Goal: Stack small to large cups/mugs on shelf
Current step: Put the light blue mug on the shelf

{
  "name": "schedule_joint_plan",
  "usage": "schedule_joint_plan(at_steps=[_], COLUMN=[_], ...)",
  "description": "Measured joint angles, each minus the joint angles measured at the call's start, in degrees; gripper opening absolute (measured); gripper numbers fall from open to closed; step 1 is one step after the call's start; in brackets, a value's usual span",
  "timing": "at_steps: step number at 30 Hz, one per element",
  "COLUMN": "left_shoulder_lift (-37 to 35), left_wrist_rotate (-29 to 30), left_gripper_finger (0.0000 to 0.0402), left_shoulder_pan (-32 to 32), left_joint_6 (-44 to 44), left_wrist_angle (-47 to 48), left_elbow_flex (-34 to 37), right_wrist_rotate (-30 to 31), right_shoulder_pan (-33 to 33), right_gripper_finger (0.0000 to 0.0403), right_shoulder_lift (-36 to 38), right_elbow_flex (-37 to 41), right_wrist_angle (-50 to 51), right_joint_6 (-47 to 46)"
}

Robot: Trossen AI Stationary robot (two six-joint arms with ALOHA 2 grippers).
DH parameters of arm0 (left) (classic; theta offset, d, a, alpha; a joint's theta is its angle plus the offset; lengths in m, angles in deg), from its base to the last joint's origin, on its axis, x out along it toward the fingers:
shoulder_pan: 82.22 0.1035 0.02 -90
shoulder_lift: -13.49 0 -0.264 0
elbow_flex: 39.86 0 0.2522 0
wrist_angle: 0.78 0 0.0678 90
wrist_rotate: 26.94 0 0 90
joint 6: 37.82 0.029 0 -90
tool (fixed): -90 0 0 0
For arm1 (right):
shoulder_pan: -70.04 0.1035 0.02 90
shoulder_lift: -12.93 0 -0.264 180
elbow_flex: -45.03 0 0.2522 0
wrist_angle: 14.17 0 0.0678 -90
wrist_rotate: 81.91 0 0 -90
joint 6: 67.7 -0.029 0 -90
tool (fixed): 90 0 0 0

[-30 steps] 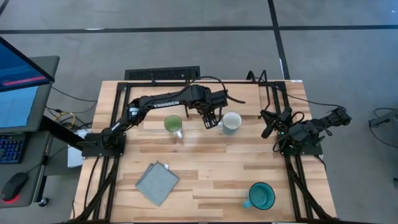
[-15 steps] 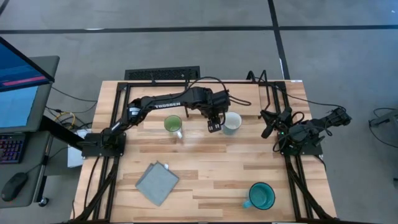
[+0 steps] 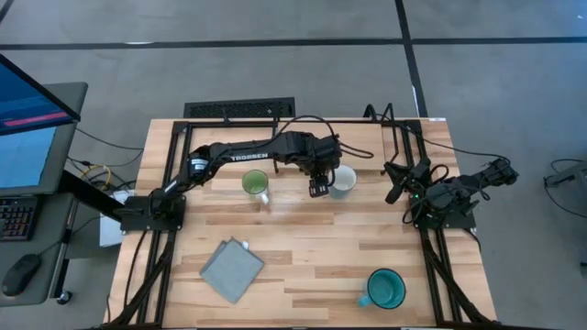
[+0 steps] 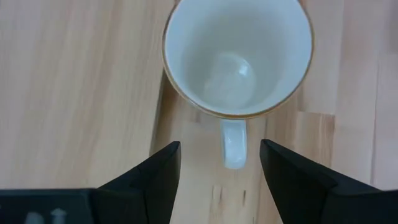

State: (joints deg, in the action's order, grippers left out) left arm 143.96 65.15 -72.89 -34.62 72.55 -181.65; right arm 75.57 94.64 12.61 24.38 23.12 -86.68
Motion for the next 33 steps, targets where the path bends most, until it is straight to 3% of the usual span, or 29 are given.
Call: schedule_joint_plan(at_steps=[12, 33], left_shoulder_lift=[4.0, 4.74], left_wrist_rotate=[-0.77, -0.72], left_gripper_finger=[0.0213, 0.0213], left_shoulder_pan=[-0.61, -0.68], left_joint_6=[1.51, 1.71], left_wrist_angle=[-2.7, -2.52], left_elbow_flex=[0.04, -0.04], right_wrist_rotate=[0.02, 0.04], right_shoulder_pan=[-0.01, -0.01], right_gripper_finger=[0.0074, 0.0074], right_shoulder_lift=[0.0, 0.02], right_elbow_flex=[0.0, 0.0], right_wrist_angle=[0.01, 0.01], right_joint_6=[0.07, 4.44])
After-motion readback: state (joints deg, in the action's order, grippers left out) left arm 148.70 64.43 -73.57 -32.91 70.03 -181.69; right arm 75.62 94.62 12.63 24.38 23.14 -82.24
